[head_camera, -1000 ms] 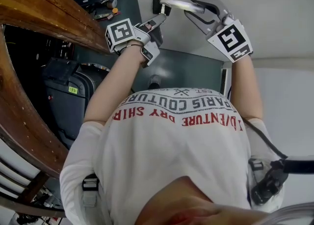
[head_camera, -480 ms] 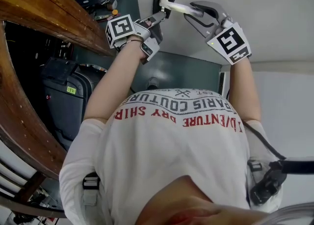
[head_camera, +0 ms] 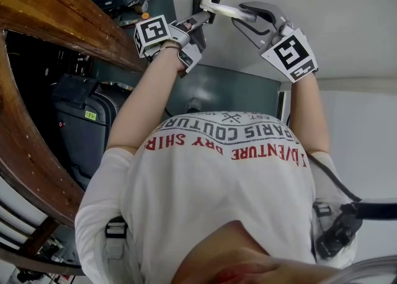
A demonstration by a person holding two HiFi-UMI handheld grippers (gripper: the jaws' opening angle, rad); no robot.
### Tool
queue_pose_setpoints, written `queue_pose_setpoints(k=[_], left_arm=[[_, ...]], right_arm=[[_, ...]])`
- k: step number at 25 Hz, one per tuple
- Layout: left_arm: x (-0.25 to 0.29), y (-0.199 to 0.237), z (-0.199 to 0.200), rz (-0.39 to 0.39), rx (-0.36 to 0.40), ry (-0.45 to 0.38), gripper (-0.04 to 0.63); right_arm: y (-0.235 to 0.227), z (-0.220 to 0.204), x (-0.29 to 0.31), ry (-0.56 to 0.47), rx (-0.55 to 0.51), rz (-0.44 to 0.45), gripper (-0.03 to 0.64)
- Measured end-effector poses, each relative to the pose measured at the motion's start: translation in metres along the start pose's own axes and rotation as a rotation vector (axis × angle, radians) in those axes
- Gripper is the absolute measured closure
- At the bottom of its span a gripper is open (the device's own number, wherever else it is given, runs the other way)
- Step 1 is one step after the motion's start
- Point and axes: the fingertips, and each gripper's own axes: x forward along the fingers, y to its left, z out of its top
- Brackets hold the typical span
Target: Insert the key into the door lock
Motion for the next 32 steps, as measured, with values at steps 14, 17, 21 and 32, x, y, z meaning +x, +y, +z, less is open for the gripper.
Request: queue_pose_setpoints(k=[14,17,21,32], left_arm=[[0.010,-0.003,0.013,-0.007,0.029,0.000,0.572],[0.009,-0.006,0.012,-0.020,0.036,0.009,0.572],[0.006,-0.006,0.006,-0.018,0.055,0.031,0.572],[-0.013,-0.003,-0.016,-0.014,0.004,0.004,0.567]], right_arm=[[0.001,0.001,-0.001,0.003,-0.009,0.038,0.488],[-0.001,0.000,-0.001,-0.001,-0.006,0.043,0.486],[-0.001,0.001,-0.001,-0.006,0.000,0.047,0.486],[0.001,0.005,-0.005,-0.007,-0.010,0.036,0.486]])
